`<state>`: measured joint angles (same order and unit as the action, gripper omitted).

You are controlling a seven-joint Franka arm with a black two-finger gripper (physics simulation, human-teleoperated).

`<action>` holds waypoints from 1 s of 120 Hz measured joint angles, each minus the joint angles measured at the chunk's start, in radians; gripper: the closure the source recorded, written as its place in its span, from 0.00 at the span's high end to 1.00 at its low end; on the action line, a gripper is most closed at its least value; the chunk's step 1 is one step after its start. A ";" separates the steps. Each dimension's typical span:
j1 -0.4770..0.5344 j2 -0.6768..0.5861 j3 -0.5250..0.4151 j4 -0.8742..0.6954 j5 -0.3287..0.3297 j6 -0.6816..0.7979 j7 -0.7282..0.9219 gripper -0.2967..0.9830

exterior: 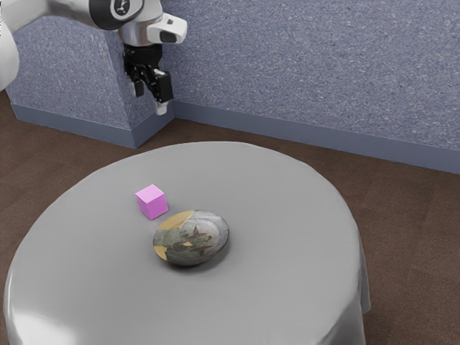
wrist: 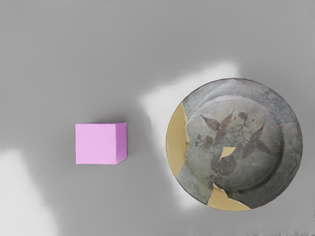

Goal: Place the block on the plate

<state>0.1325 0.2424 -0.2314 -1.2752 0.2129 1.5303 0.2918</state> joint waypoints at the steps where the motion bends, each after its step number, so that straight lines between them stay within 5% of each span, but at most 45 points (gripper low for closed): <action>1: -0.001 0.000 0.000 0.000 0.001 0.000 0.003 0.77; 52: 0.043 0.260 0.153 -0.008 0.008 0.053 0.112 0.77; 120: 0.126 0.457 0.151 -0.069 -0.157 0.339 0.196 0.77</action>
<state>0.2585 0.6992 -0.0801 -1.3442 0.0557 1.8694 0.4876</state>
